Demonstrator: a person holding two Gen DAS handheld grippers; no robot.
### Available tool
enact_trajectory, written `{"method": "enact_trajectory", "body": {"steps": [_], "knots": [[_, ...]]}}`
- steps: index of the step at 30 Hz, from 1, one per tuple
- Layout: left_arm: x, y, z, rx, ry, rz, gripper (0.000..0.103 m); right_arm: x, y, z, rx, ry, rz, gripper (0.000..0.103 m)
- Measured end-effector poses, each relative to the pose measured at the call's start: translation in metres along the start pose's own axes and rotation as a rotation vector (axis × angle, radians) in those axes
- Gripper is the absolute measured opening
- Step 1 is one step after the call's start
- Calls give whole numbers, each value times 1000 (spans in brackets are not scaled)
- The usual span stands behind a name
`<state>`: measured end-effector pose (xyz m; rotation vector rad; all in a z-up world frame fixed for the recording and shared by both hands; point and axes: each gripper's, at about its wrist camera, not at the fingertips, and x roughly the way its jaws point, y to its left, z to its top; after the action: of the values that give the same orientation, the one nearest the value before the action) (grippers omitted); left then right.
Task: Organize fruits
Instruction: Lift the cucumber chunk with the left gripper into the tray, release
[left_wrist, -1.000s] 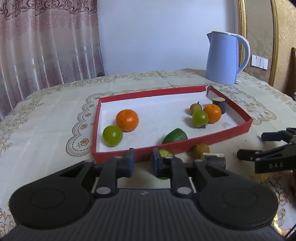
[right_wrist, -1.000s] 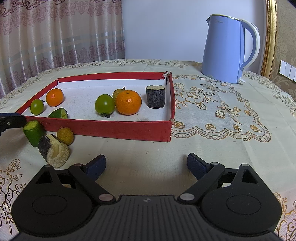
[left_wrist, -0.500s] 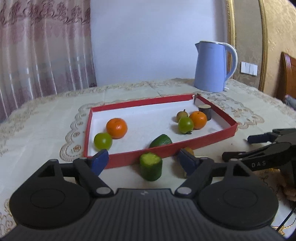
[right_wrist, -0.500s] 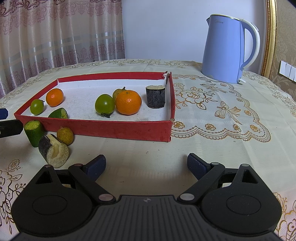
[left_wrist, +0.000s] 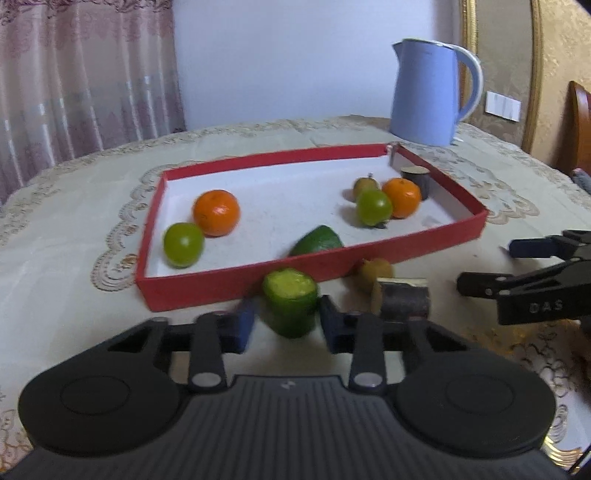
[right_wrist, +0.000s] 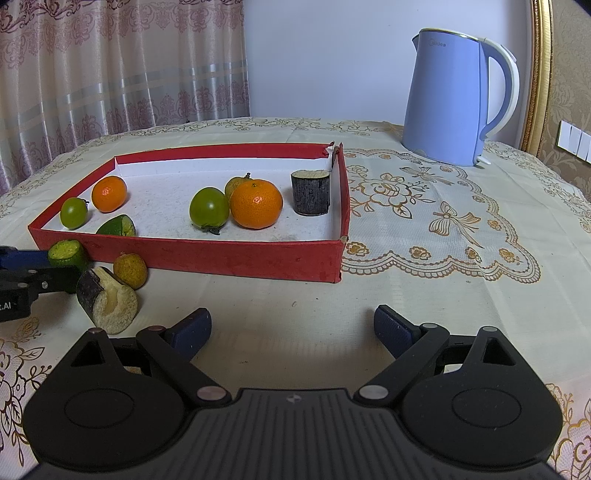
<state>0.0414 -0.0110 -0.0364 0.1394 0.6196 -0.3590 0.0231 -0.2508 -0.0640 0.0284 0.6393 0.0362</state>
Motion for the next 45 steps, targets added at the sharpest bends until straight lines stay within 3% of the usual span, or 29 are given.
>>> {"method": "enact_trajectory", "body": {"steps": [6, 14, 20, 29, 31, 35, 43, 45], "knots": [[-5, -5, -1, 15, -17, 29, 27, 0, 0, 0, 0, 0, 0, 96], [-26, 5, 30, 5, -121, 72, 27, 0, 0, 0, 0, 0, 0, 96], [11, 28, 49, -55, -61, 93, 27, 0, 0, 0, 0, 0, 0, 96], [42, 32, 42, -52, -4, 96, 29, 0, 0, 0, 0, 0, 0, 96], [44, 33, 39, -50, -10, 105, 32, 0, 0, 0, 0, 0, 0, 96], [44, 33, 37, -47, -17, 101, 54, 0, 0, 0, 0, 0, 0, 96], [25, 35, 31, -78, -46, 67, 67, 0, 0, 0, 0, 0, 1, 96], [13, 34, 28, -87, -77, 90, 83, 0, 0, 0, -1, 0, 1, 96]]}}
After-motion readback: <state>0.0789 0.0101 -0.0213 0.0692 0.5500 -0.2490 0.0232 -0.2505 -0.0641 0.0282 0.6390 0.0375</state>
